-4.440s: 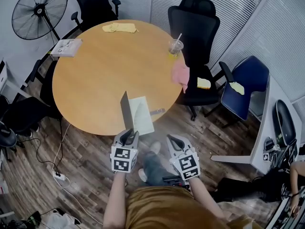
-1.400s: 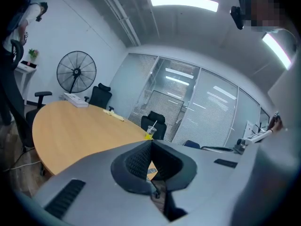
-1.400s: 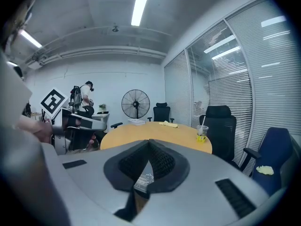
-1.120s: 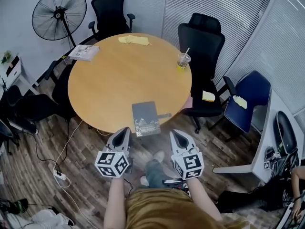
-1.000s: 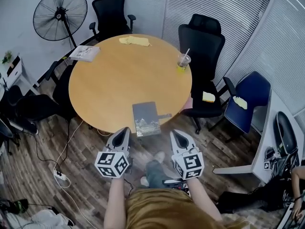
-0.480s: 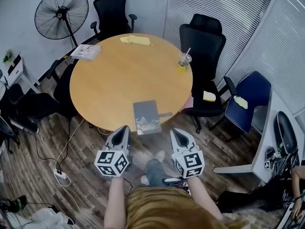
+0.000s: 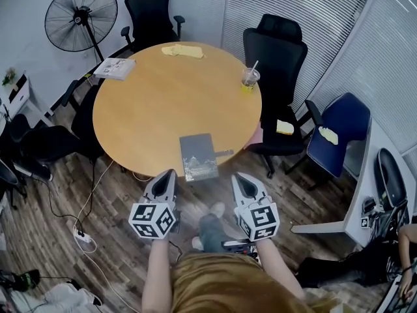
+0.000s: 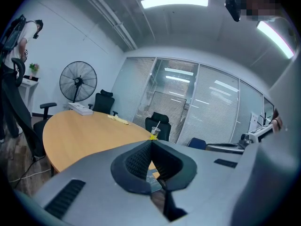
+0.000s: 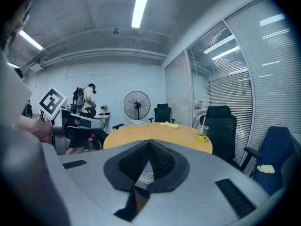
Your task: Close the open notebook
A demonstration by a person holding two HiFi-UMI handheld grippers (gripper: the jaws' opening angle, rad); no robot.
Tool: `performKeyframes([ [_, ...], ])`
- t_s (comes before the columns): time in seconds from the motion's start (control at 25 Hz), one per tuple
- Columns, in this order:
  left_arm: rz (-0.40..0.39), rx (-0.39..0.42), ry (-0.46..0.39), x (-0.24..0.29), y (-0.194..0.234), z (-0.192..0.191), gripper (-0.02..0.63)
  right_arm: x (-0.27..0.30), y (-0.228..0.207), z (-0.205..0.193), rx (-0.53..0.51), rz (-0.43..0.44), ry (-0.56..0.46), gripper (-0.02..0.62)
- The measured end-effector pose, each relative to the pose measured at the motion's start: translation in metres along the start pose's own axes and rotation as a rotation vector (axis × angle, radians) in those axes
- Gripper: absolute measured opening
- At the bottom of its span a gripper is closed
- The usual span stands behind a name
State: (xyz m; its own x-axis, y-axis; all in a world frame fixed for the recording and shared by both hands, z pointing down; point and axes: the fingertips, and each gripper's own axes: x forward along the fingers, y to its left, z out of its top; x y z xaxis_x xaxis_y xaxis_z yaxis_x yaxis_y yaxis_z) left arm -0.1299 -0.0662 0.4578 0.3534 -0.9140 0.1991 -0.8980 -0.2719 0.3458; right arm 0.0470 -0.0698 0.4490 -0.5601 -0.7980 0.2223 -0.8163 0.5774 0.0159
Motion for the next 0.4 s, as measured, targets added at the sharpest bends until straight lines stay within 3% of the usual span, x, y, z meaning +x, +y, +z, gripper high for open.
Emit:
performKeyframes([
  [0.4,0.016,0.022,0.023,0.0076,-0.0021,-0.0055,0.024,-0.0014,-0.0097,-0.0057,0.018,-0.007,0.011,0.011],
])
